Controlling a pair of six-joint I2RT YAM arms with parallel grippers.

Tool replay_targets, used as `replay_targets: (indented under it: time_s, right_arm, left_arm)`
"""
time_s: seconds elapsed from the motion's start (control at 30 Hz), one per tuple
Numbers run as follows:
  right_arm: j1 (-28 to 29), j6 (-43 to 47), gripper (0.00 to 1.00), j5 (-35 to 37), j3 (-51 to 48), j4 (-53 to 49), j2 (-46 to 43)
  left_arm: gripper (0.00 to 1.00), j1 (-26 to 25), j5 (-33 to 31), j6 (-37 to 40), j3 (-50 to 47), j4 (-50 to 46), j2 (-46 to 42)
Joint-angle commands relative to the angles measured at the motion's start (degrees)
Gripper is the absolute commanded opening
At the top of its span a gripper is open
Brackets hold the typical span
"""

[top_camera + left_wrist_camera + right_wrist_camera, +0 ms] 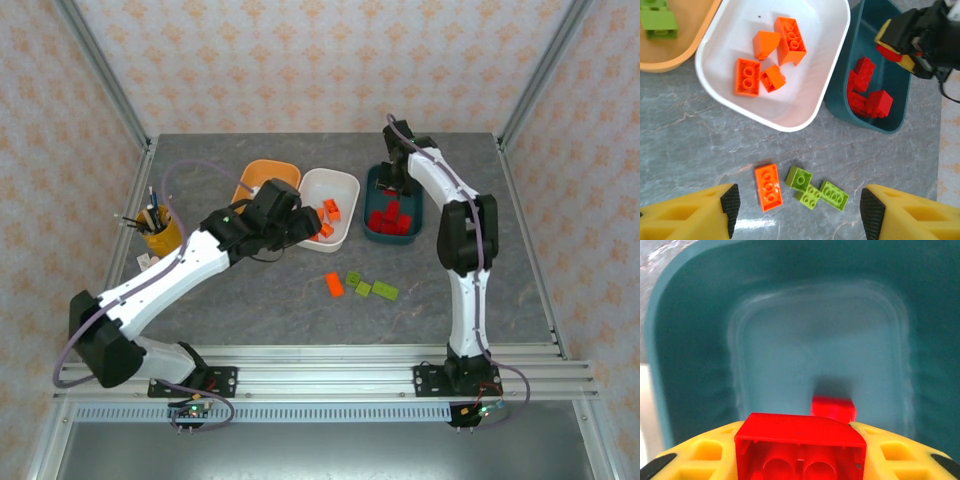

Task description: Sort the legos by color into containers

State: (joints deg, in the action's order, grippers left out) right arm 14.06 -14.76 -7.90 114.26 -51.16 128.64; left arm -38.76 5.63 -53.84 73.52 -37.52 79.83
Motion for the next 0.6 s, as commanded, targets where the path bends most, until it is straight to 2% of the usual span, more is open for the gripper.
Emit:
replay_targets:
  time_s: [0.0,0.1,0.27,0.4,0.57]
  right_arm:
    - [-1.0,1.3,0.45,-0.3,7.9,-3.9,4.9]
    - [-1.7,1.9,0.48,-0.6,12.9,-6.1,9.3]
    - [-2.0,1.2,0.62,-2.4,12.9,-6.0,9.9]
    - [-1.9,1.4,0.67,-2.9,12.5,-5.9,7.3]
    - [-1.8,1.5,0.66,-2.9,11.0,-5.6,-1.5]
  left_arm:
    - [0.68,-1.0,-0.1,1.4,3.1,1.7,2.5]
    - [0.68,-1.2,-0.3,1.3,4.1,1.5,4.4]
    - [0.68,-1.4,-0.8,0.9,4.3,0.0,6.2]
    - [0.68,-1.6,-0.4,0.6,4.0,-0.3,6.9]
    - [0.67,-2.0,-0.4,-1.1,4.1,-2.7,7.9]
